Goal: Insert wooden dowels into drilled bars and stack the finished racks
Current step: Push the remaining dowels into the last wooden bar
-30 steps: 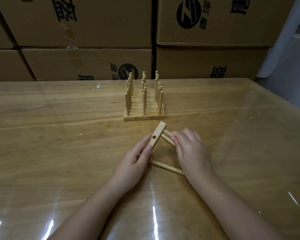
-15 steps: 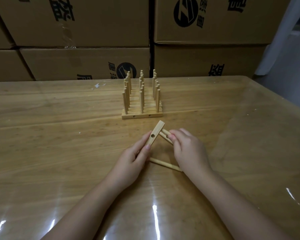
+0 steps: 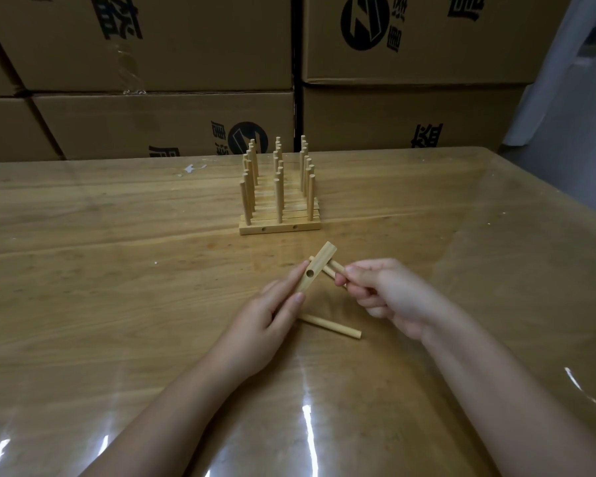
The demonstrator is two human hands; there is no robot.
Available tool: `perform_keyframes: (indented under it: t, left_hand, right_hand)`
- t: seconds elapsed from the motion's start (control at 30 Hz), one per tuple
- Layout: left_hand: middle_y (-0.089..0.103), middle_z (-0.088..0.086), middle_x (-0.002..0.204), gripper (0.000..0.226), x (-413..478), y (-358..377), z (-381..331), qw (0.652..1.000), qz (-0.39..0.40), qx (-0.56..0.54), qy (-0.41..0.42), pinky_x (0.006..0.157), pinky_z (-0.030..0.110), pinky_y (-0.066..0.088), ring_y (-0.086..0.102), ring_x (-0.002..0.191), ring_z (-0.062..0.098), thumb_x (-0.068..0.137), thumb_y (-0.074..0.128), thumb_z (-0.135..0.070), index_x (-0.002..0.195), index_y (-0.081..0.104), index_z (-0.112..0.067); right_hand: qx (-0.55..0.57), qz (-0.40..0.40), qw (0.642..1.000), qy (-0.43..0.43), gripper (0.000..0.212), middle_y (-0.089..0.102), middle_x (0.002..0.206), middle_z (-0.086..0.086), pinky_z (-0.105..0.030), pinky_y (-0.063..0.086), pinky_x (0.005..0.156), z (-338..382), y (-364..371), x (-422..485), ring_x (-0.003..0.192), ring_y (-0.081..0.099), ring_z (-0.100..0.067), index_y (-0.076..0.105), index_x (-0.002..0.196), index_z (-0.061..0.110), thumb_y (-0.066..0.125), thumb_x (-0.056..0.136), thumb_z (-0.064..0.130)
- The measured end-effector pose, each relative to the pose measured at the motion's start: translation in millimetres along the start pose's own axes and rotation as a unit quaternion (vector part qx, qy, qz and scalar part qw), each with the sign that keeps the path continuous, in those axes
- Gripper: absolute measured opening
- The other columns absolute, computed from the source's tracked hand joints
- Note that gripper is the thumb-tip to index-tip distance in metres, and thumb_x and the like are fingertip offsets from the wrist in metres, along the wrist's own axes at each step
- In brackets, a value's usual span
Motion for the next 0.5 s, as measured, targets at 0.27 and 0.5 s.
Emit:
perform_keyframes:
  t: [0.27, 0.5]
  left_hand:
    - [0.067, -0.005, 0.094, 0.045, 1.6, -2.0, 9.9, 0.997, -0.026, -0.062, -0.045, 0.071, 0.028, 0.049, 0.063, 0.077, 0.011, 0.098, 0.044, -0.024, 0.141, 0.040, -0.038]
    - [0.065, -0.018, 0.082, 0.042, 1.9, -4.6, 9.6, 0.994, -0.043, -0.092, -0.041, 0.063, 0.023, 0.048, 0.061, 0.073, -0.011, 0.098, 0.046, -0.021, 0.130, 0.043, -0.047]
  right_hand:
    - [-0.484, -0.185, 0.823, -0.235, 0.029, 0.061, 0.102, 0.006, -0.029, 0.038, 0.062, 38.3, 14.3, -19.0, 0.084, 0.058, -0.015, 0.057, 0.115, 0.020, 0.040, 0.097, 0.035]
    - [-0.499, -0.253, 0.793, -0.240, 0.026, 0.063, 0.083, 0.002, -0.023, 0.015, 0.045, 39.8, 18.7, -17.2, 0.061, 0.042, -0.016, 0.059, 0.103, 0.020, 0.034, 0.097, 0.027]
Point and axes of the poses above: each hand's wrist, its own x-axis towards the middle knuckle, its own y-axis out of the palm, z = x × y, the point moved 8 cm from there along x, towards the middle knuckle
